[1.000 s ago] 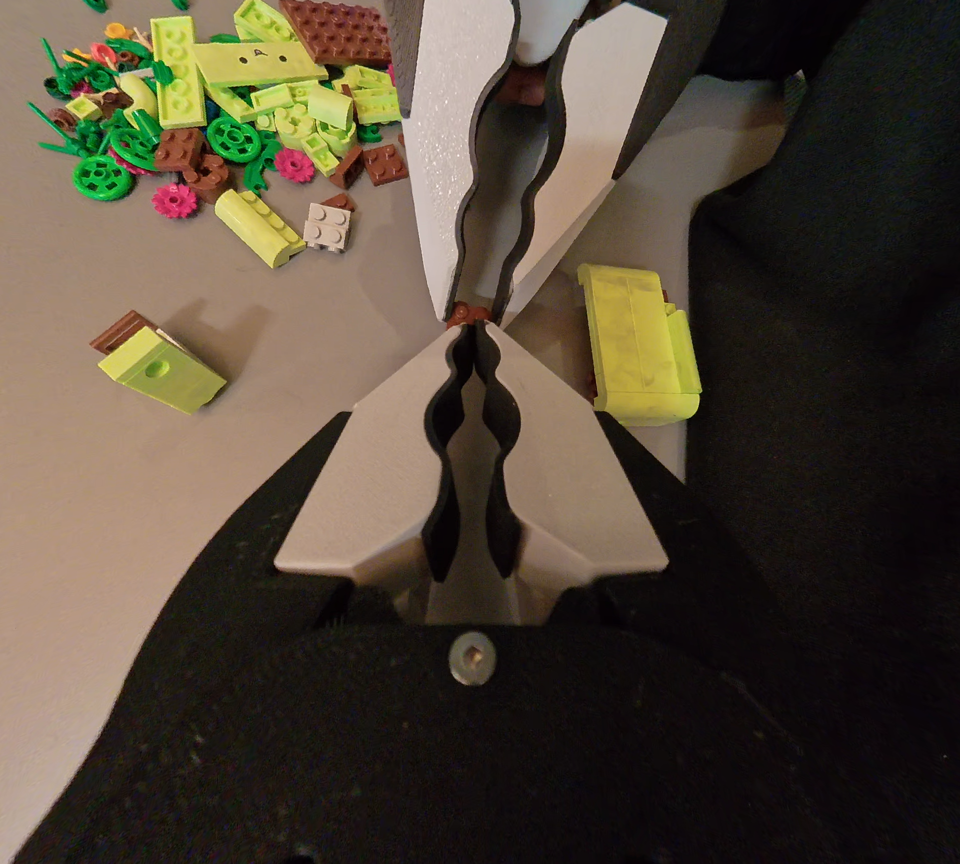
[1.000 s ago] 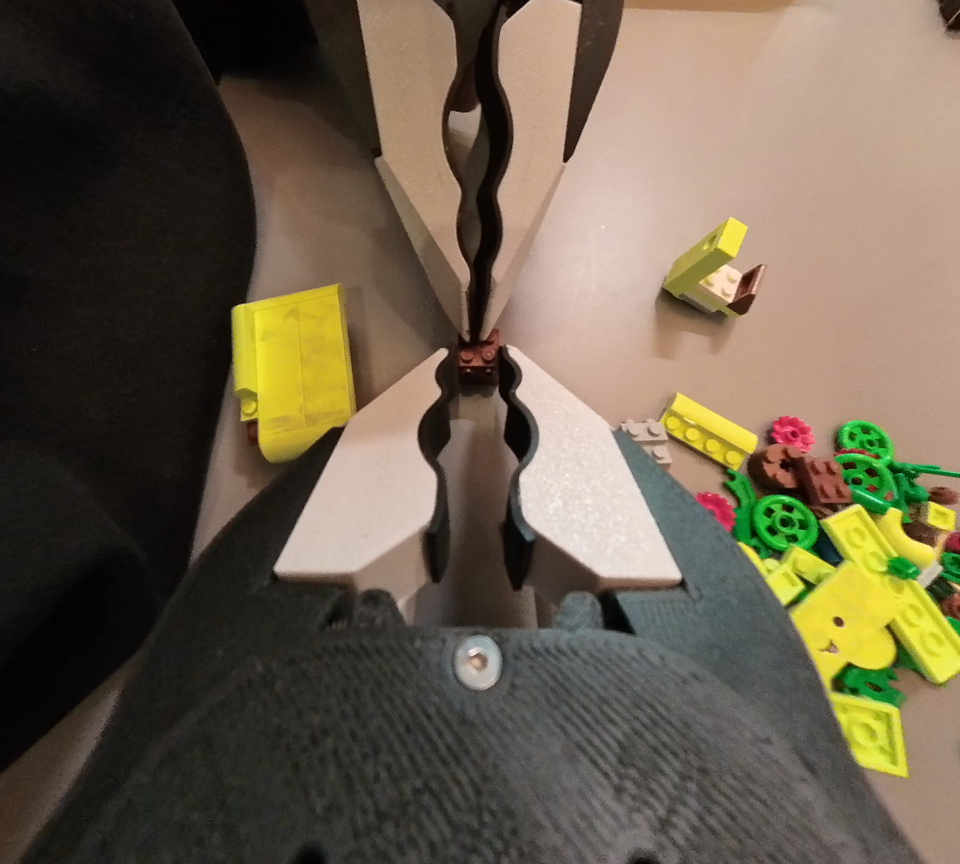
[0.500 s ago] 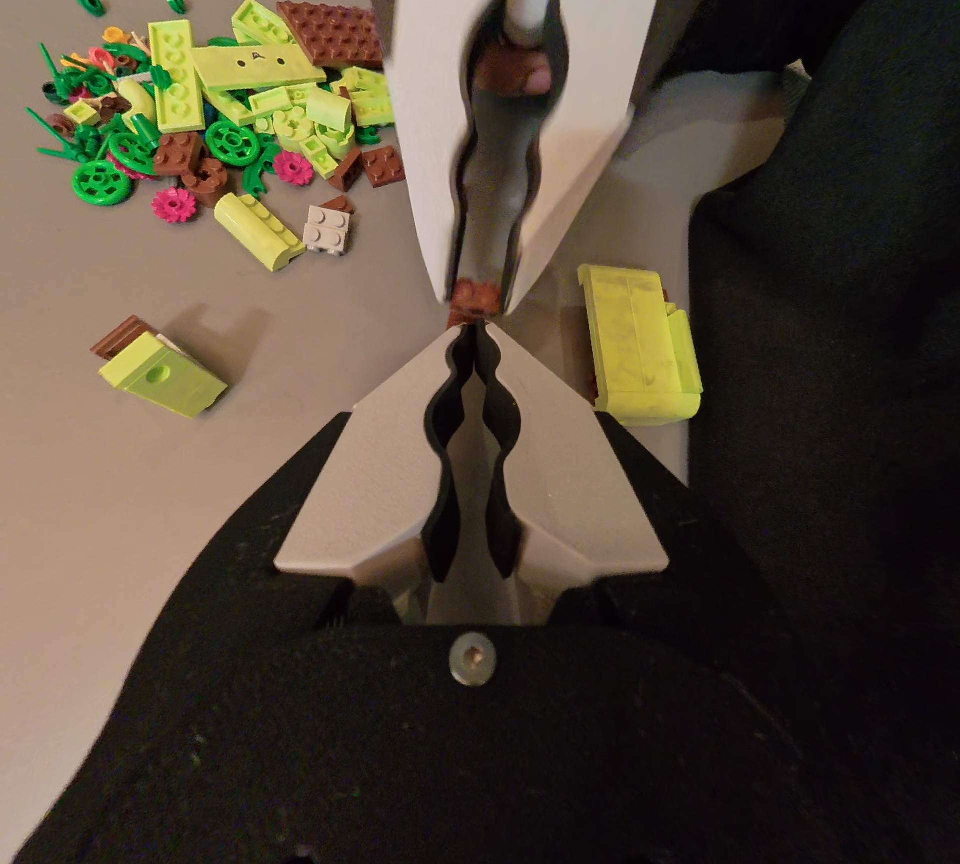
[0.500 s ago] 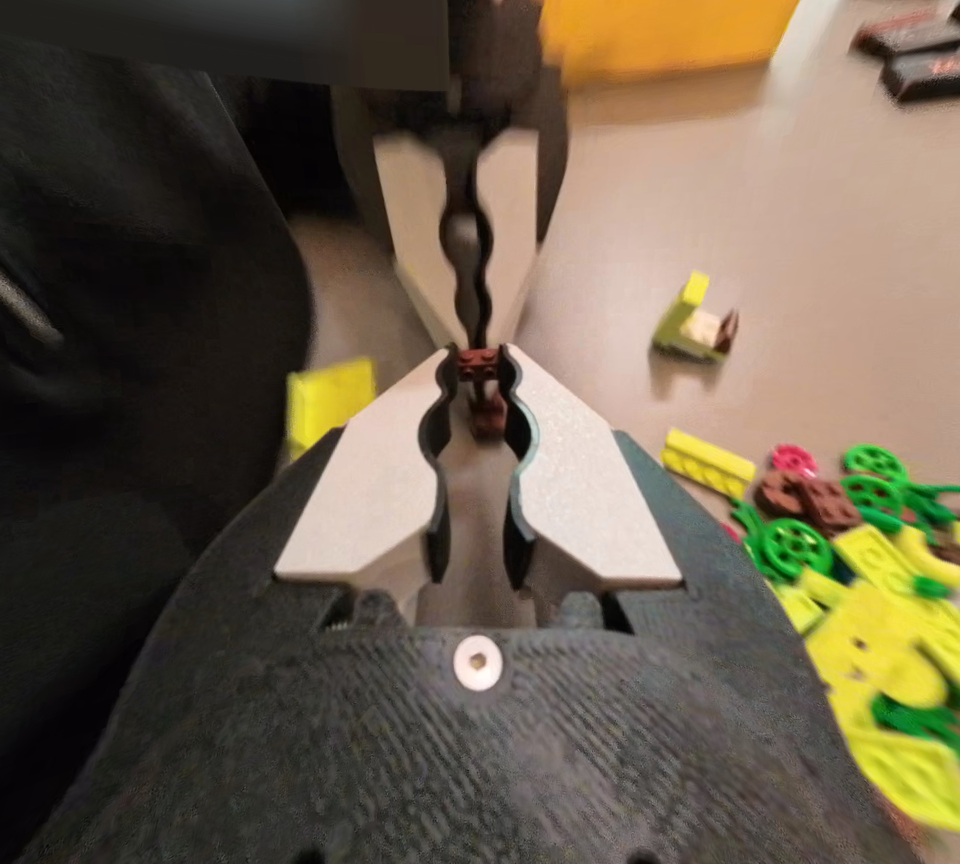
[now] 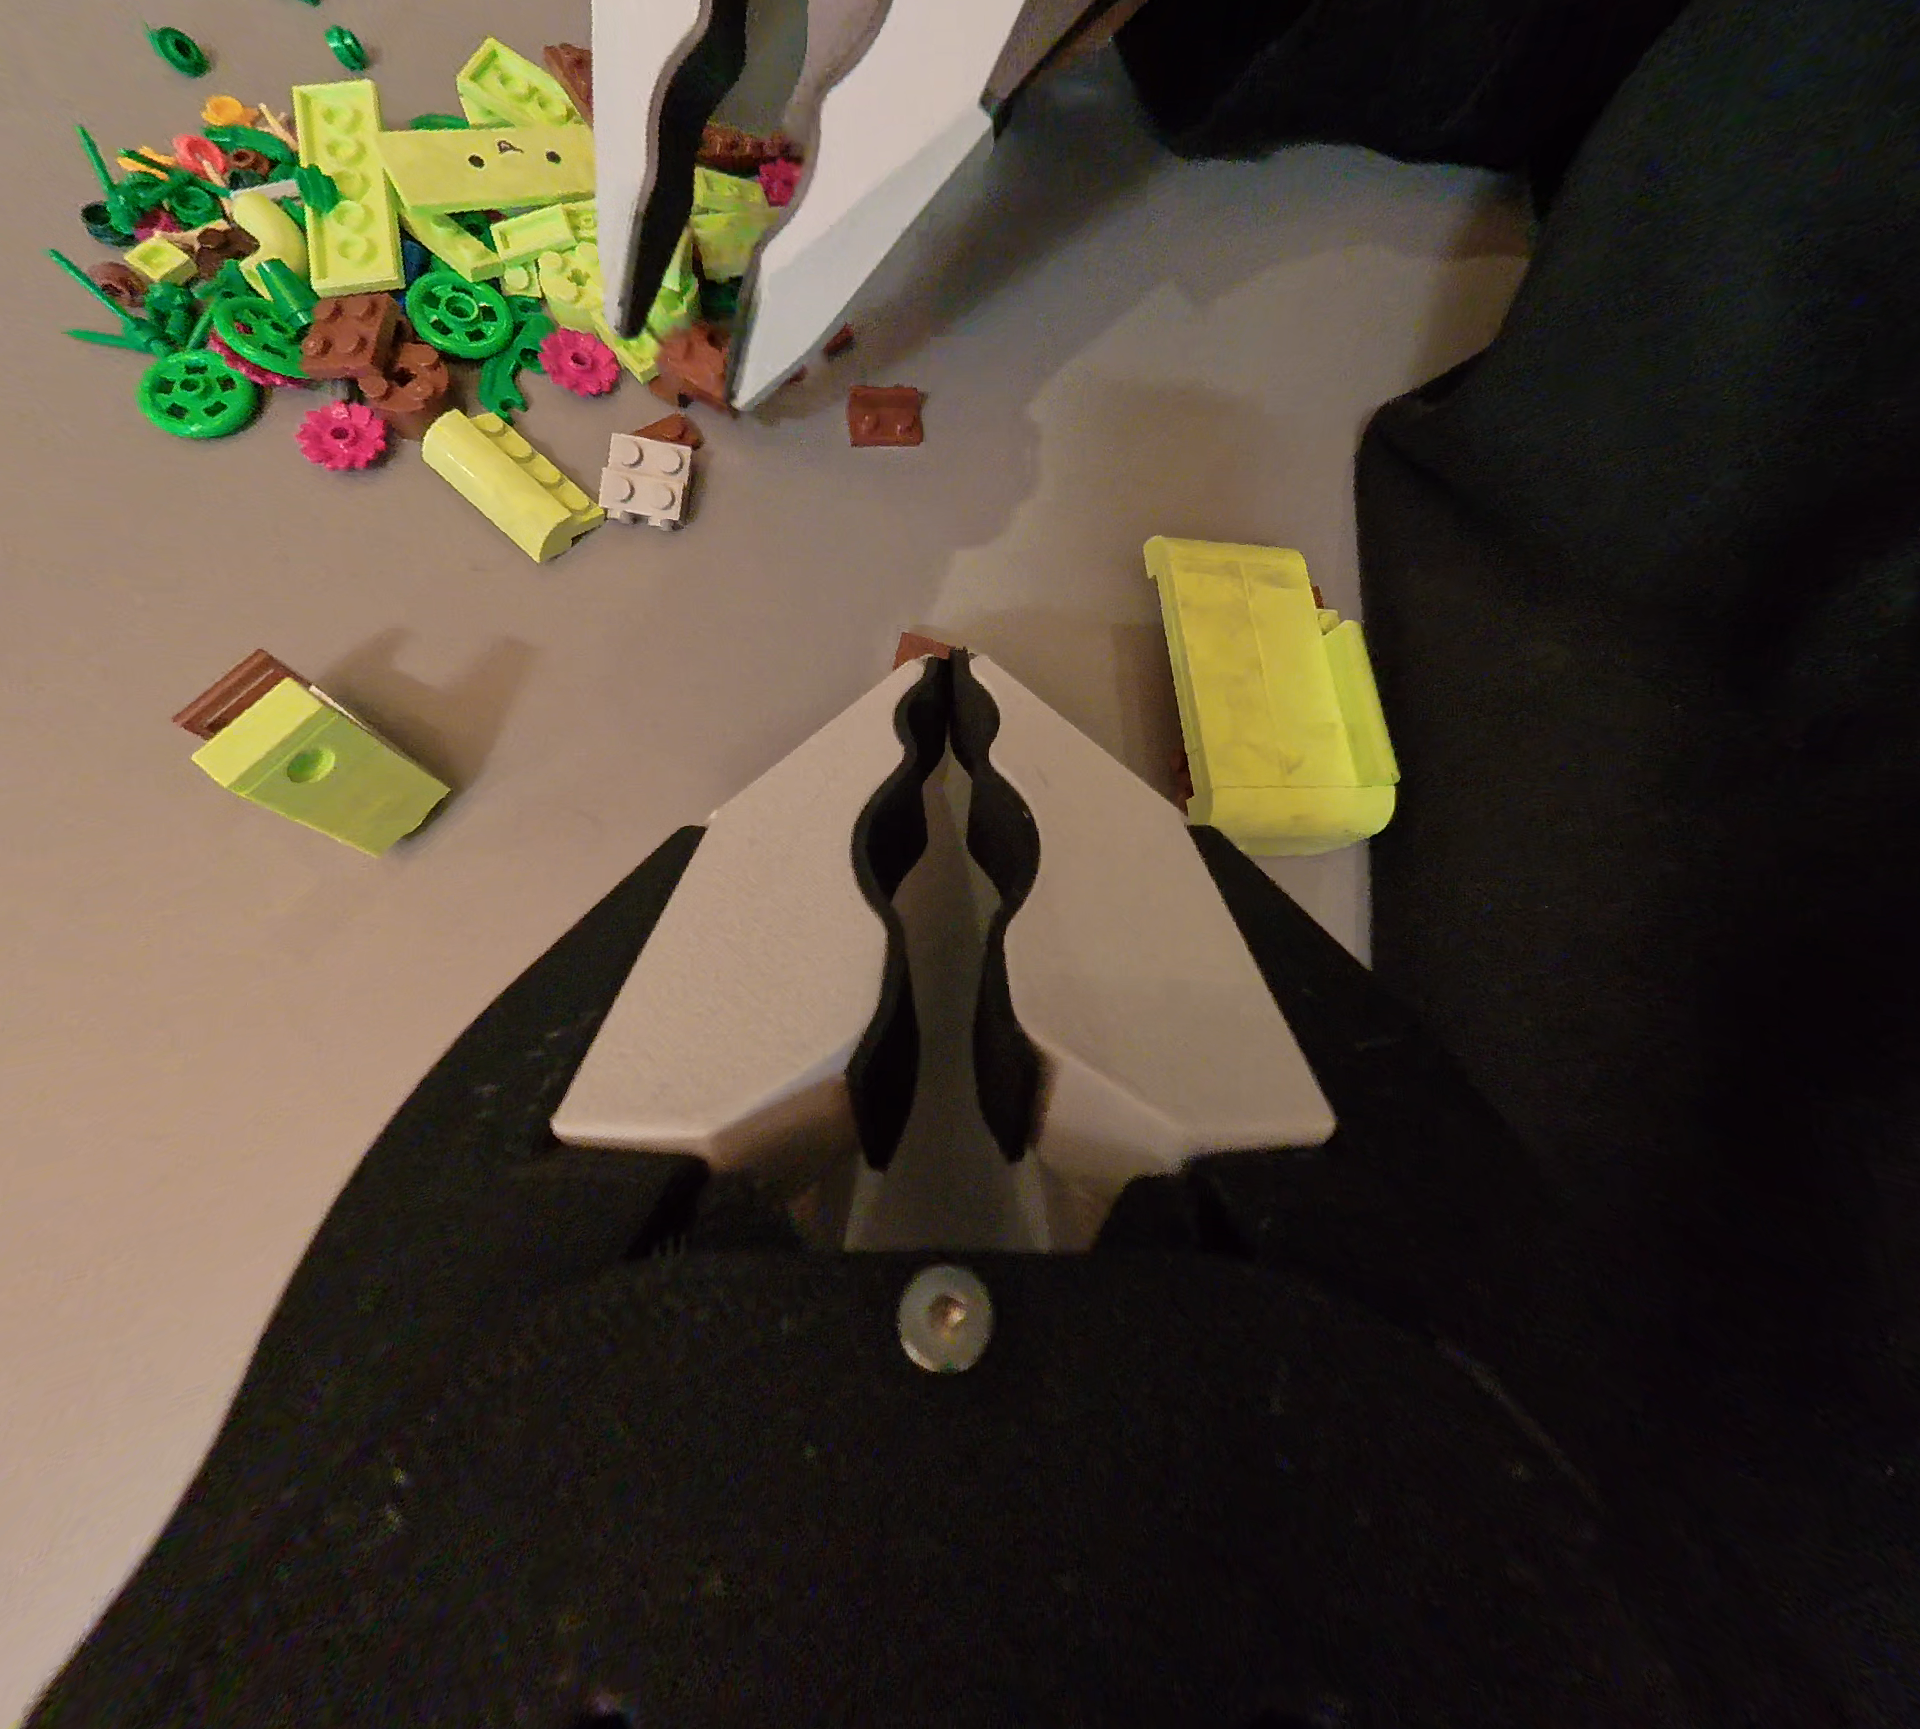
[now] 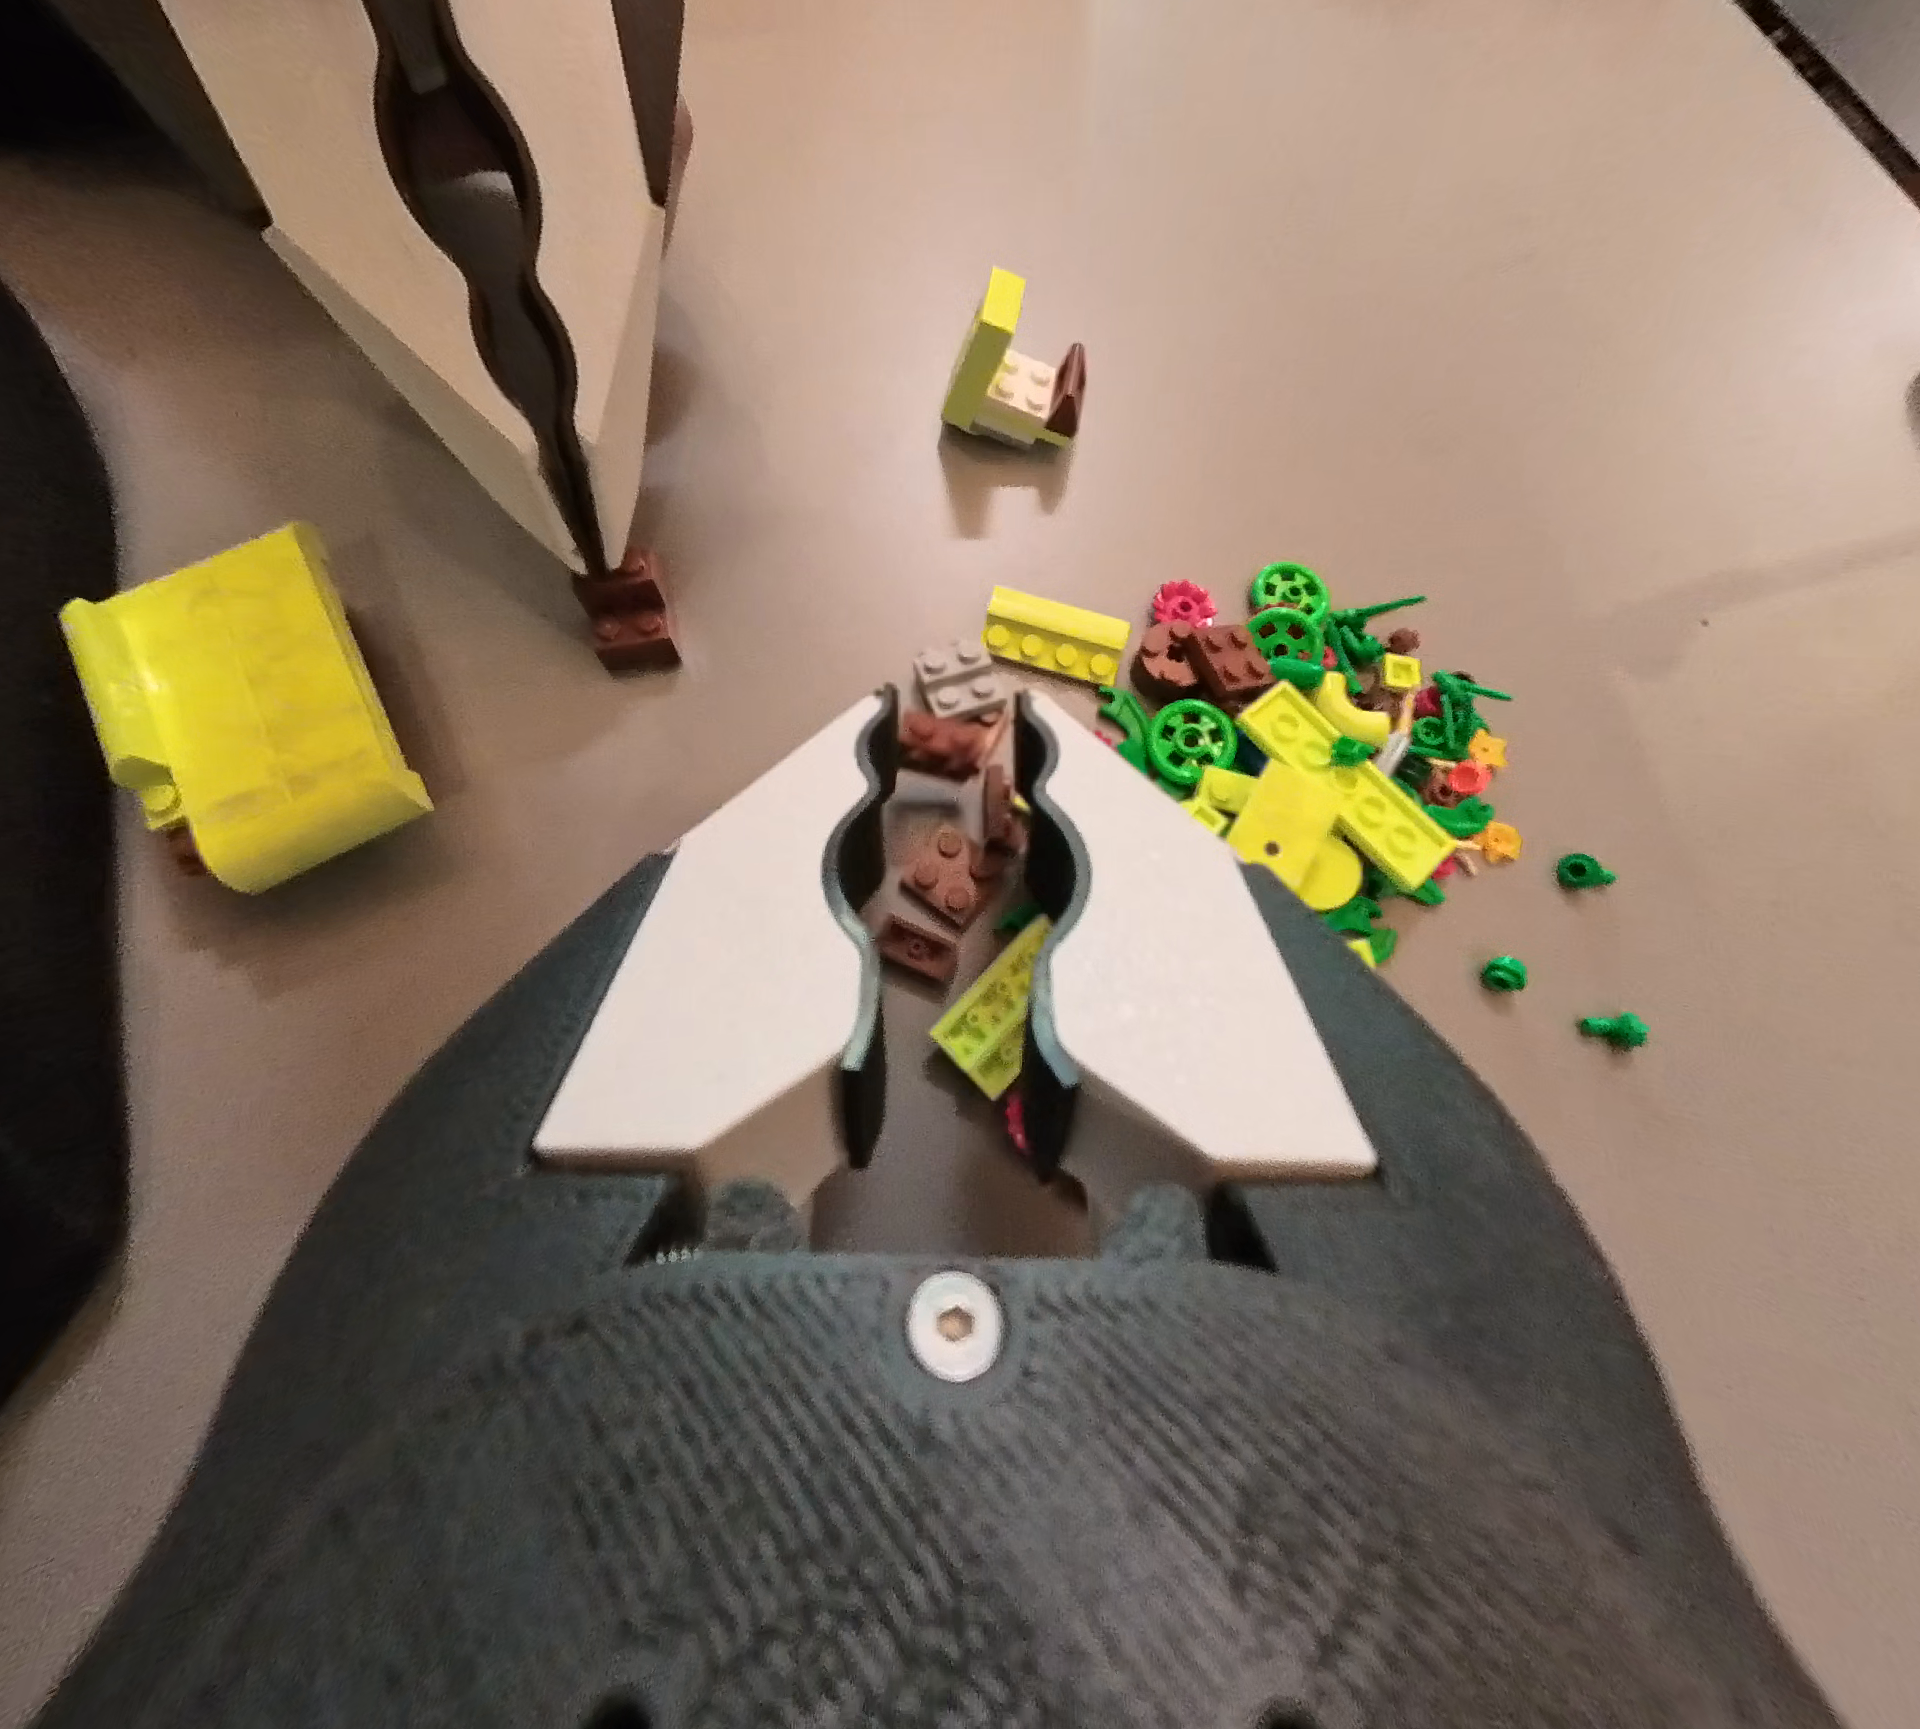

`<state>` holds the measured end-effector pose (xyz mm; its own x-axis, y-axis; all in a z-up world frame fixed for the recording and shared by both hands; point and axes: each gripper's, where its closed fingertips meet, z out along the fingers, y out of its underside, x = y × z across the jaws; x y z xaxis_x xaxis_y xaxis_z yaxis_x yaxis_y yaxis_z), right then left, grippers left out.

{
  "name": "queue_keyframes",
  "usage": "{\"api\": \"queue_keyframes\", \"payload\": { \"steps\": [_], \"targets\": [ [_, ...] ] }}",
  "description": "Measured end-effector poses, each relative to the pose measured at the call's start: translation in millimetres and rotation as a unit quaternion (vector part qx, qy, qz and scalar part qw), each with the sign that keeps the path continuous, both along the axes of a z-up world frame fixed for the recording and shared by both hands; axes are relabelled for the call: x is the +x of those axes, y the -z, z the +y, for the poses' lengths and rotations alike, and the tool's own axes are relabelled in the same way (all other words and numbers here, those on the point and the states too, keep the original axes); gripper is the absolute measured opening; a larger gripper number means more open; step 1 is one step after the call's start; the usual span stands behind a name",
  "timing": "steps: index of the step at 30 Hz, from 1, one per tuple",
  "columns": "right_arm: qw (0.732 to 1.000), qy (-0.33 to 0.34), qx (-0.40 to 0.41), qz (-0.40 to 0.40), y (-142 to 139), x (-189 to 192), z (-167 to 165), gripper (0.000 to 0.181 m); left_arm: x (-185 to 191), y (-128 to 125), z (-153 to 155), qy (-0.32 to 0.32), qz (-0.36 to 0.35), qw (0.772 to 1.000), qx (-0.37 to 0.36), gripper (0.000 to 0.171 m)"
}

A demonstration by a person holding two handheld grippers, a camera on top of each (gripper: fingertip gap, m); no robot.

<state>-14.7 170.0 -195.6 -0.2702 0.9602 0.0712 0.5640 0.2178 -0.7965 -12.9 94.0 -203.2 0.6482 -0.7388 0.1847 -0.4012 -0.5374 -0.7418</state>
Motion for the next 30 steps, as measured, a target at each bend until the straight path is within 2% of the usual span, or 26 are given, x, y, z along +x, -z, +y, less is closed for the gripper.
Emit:
{"api": "queue_keyframes", "payload": {
  "steps": [3,7,10,12,16,21,27,30],
  "targets": [
    [1.0,-0.011,-0.006,0.021,-8,-3,-7,0.03,-2,0,2,-0.002,0.011,1.0,0.015,0.001],
    [0.994,-0.075,-0.063,0.038,-17,-3,-40,0.026,-4,-9,2,-0.006,-0.006,1.0,0.03,0.0],
    [0.992,-0.112,-0.064,-0.008,0,-2,-62,0.025,-4,-21,-6,0.01,-0.043,0.999,0.028,0.0],
    [0.991,-0.12,-0.044,-0.034,11,-2,-68,0.025,3,-22,-20,0.048,-0.069,0.996,0.007,0.0],
    [0.989,-0.126,-0.05,-0.053,17,-1,-74,0.024,8,-6,-21,0.05,-0.028,0.998,-0.008,0.0],
    [0.981,-0.14,-0.113,-0.069,15,3,-82,0.029,3,10,-17,0.032,0.013,0.999,-0.023,0.0],
    [0.977,-0.16,-0.121,-0.078,16,7,-89,0.027,-8,11,-7,-0.008,0.023,1.0,-0.018,0.0],
    [0.971,-0.174,-0.151,-0.062,6,7,-95,0.025,-16,11,0,-0.03,0.029,0.999,-0.01,0.0]
  ]
}}
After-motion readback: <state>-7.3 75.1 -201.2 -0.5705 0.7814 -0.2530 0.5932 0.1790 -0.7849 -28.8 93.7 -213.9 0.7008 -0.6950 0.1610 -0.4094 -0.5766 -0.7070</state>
